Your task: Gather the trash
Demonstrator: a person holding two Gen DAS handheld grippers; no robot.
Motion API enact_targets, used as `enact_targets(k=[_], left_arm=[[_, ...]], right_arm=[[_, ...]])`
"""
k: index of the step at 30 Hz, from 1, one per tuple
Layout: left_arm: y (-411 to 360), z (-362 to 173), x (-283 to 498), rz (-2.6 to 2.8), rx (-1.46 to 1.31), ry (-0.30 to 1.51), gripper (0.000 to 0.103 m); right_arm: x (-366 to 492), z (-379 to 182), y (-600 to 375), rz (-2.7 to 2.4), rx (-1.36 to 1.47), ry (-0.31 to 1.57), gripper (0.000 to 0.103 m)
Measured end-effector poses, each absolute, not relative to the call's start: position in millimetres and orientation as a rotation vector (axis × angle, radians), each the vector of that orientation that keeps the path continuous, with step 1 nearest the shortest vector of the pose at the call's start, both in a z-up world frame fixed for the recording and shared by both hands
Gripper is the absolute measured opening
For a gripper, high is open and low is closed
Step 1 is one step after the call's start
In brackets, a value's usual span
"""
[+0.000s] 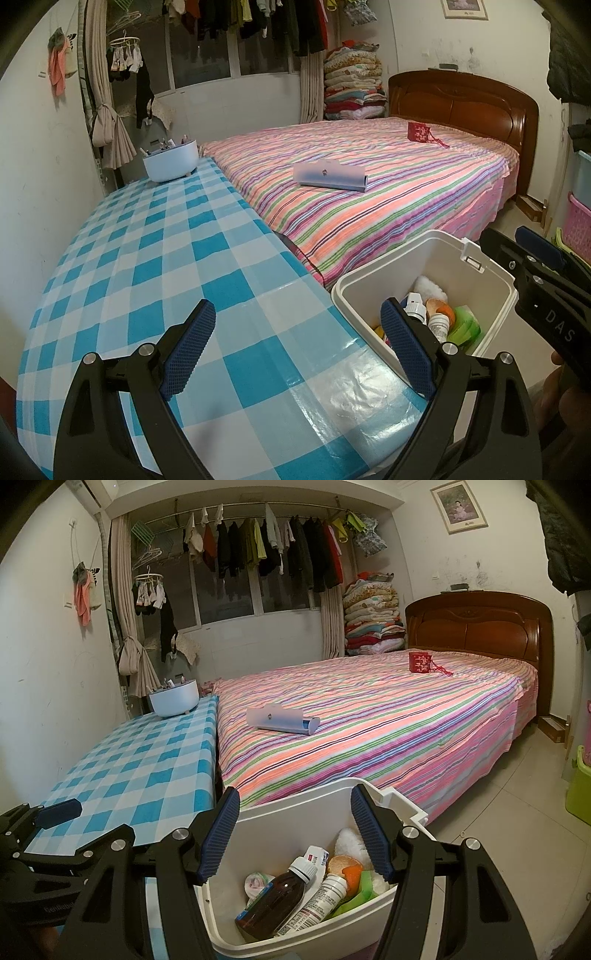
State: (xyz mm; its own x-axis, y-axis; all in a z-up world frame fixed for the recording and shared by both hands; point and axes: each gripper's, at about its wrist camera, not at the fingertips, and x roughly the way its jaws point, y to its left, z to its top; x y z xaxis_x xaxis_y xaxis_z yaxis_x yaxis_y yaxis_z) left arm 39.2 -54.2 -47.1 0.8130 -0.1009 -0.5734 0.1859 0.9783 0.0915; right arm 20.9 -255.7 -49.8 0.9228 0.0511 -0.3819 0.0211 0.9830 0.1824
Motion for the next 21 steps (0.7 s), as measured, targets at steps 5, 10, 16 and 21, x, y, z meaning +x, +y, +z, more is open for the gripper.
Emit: enact_targets(k=[5, 10, 16, 21], left_arm=[[-55.0, -49.7, 39.8, -0.151, 0.15, 0.601, 0.091], [-54.7, -49.5, 38.7, -0.143, 0.153, 0.587, 0.094], [-60.9, -51.5, 38.3, -0.153, 0.194, 0.603, 0.096], [-68.5, -53.7, 35.0, -0.17, 0.224, 0.603, 0.096]], right_arm=[[20.9, -50.3, -255.4, 0.015, 0.187, 0.396, 0.061], [20.8, -50.2, -255.4, 0.015, 0.186, 0.394, 0.061], [21.0, -51.2, -255.3, 0.017, 0.185, 0.393, 0.061], [20.8, -51.1, -255.2, 0.016, 0.186, 0.392, 0.061]])
